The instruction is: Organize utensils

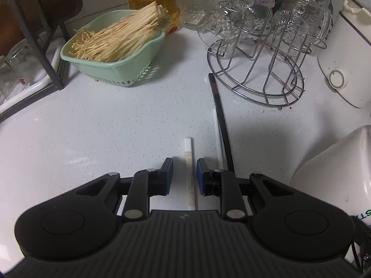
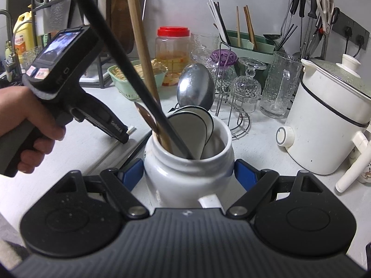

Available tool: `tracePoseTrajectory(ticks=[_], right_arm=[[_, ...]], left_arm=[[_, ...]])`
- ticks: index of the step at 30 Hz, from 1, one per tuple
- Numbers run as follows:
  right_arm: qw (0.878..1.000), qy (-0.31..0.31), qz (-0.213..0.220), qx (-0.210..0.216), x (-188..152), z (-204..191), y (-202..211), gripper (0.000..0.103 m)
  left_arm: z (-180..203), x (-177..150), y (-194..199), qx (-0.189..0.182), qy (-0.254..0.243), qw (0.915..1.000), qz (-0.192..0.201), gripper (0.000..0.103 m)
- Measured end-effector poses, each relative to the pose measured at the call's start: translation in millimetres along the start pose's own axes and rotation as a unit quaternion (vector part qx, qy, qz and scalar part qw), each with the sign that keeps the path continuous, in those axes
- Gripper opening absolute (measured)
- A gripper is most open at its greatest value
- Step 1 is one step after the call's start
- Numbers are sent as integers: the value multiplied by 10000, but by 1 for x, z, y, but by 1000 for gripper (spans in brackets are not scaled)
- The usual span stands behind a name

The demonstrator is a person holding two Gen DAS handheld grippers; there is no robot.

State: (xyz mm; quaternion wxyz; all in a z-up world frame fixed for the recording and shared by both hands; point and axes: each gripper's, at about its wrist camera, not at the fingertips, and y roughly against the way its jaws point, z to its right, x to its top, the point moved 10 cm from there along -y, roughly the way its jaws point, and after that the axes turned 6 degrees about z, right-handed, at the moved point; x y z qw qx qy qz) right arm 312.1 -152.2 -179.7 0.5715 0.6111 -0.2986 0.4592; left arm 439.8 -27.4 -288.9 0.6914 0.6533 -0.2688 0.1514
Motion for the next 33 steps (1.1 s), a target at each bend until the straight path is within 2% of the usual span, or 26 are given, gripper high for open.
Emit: tracePoseTrajectory(ticks=[4, 7, 13, 17, 25, 33], right_arm=[[10000, -47, -22, -75, 2, 1, -5, 87], [9999, -70, -30, -122, 4, 1, -8, 88], [9998, -87, -25, -173, 6, 0, -12, 88], [9998, -67, -20, -184, 7, 0, -15, 88], [9998, -48, -11, -214, 7, 0, -15, 88], [9996, -65, 36, -260, 7, 0, -15, 88]], left_arm=[[3, 3, -2, -53, -196, 9997, -148, 23], [8, 4, -3, -177, -291, 9992, -195, 9], [12, 6, -4, -199, -452, 9987, -140, 7], [5, 7, 1, -241, -289, 9993, -64, 7], [-4, 31, 46, -394, 104, 9972, 622, 7], [8, 59, 113, -705, 266, 9869, 1425, 7]])
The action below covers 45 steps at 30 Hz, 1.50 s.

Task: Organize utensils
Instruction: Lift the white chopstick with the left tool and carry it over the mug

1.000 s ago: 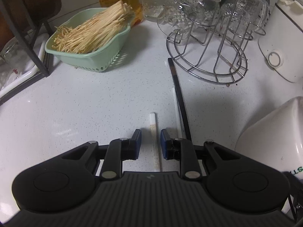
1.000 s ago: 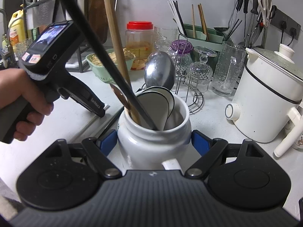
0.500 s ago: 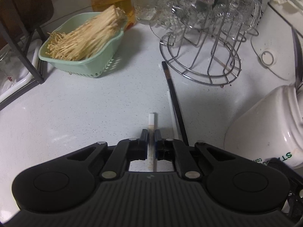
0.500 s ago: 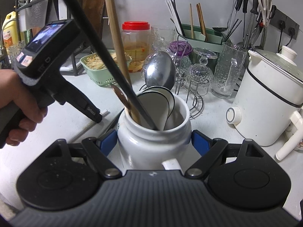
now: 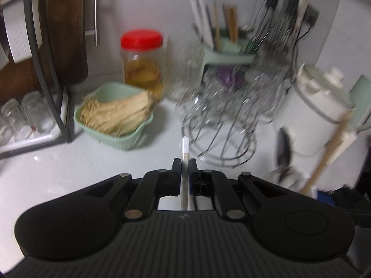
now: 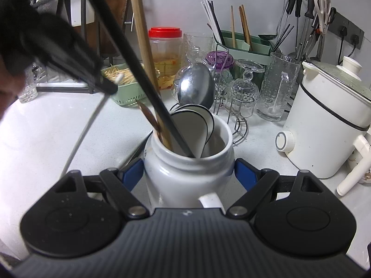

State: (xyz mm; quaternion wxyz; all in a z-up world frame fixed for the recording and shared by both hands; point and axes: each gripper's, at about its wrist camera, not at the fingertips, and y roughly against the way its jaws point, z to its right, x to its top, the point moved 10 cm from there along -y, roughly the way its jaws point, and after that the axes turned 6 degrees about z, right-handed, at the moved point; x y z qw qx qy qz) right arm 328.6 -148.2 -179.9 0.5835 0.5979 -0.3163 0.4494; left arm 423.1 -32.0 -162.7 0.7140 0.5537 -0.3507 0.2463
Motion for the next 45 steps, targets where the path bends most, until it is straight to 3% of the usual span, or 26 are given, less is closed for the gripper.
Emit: tracePoseTrajectory(ticks=[14, 22, 45], right_arm=[[10000, 50, 74, 15, 1, -1, -2, 88], [9999, 67, 79, 13, 1, -2, -2, 88], [9998, 102, 151, 59, 2, -5, -4, 88]], left_arm=[[42, 22, 62, -343, -134, 9965, 748, 7], [52, 28, 80, -414, -121, 9940, 1009, 7], [92, 96, 122, -591, -523, 9799, 1831, 7]])
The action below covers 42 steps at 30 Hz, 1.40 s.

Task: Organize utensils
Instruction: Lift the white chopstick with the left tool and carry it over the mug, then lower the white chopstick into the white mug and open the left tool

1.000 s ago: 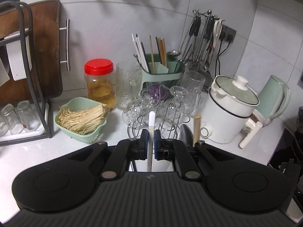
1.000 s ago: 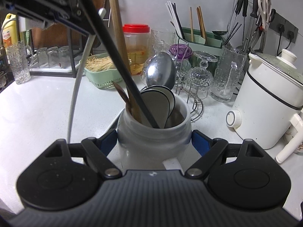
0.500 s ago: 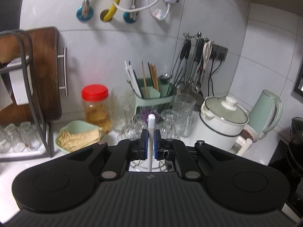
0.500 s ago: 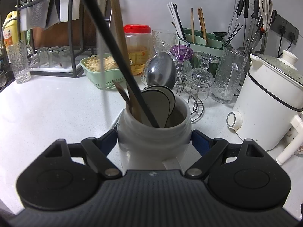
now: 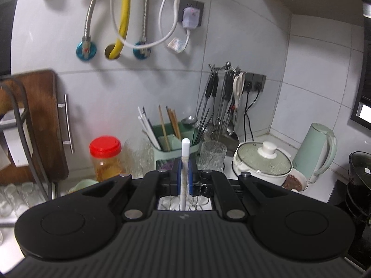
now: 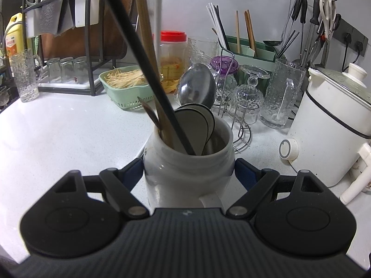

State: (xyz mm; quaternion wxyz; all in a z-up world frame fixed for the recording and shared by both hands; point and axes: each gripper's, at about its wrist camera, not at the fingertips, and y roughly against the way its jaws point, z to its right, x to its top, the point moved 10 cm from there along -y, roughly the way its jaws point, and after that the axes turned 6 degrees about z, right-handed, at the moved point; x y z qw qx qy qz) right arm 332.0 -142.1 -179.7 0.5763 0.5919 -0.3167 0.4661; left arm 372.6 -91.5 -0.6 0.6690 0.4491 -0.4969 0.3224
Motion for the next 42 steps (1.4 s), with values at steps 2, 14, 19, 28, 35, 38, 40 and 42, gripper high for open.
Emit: tracePoseTrajectory(ticks=[2, 14, 19, 28, 35, 38, 40, 42], right_arm=[[10000, 6, 8, -9, 0, -1, -1, 88], [10000, 31, 20, -11, 3, -3, -4, 88], [10000, 33, 23, -11, 3, -3, -4, 88], [10000, 46, 36, -17, 3, -3, -5, 88], [10000, 63, 34, -16, 4, -2, -7, 88], [10000, 49, 24, -40, 3, -3, -6, 88], [10000, 45, 16, -77, 4, -4, -7, 88], [10000, 29, 30, -84, 4, -5, -9, 89]], left_arm=[[3, 8, 3, -35, -16, 10000, 69, 7], [26, 47, 19, -226, -137, 9990, 368, 7], [31, 45, 12, -412, 55, 9989, 214, 7], [35, 19, -15, -617, 135, 9970, -448, 7], [49, -16, -38, -1023, -141, 9850, -1381, 7], [56, -35, -43, -1285, -209, 9725, -1931, 7], [60, -45, -44, -1398, -245, 9647, -2220, 7], [61, -53, -46, -1409, -335, 9597, -2410, 7]])
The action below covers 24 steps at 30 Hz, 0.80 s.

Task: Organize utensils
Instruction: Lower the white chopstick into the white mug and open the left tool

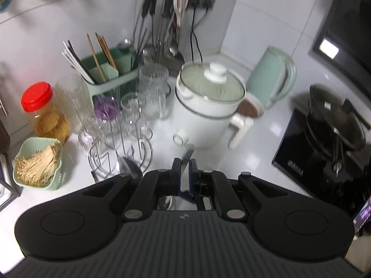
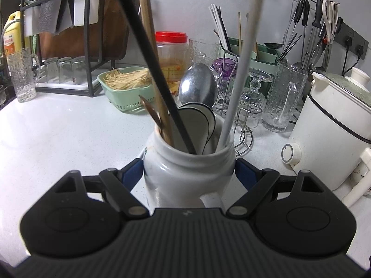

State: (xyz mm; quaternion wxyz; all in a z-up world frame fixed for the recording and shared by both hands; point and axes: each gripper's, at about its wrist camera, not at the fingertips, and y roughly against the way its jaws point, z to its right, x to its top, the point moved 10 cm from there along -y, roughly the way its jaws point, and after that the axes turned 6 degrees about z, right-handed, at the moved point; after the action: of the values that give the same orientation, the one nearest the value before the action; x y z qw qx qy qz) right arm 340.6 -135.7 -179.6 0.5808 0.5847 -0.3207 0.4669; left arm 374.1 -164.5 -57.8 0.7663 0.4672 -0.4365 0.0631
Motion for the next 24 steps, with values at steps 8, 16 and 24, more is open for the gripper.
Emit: tracePoseTrajectory(ticks=[8, 16, 24], right_arm=[[10000, -15, -7, 20, 0, 1, -1, 88], [10000, -26, -43, 25, 1, 1, -2, 88], [9999, -107, -20, 54, 0, 2, -1, 88]], left_arm=[[2, -14, -13, -22, 24, 9992, -387, 5], [0, -8, -9, 42, 28, 9997, -243, 5], [-4, -2, 7, 180, -26, 9998, 72, 37]])
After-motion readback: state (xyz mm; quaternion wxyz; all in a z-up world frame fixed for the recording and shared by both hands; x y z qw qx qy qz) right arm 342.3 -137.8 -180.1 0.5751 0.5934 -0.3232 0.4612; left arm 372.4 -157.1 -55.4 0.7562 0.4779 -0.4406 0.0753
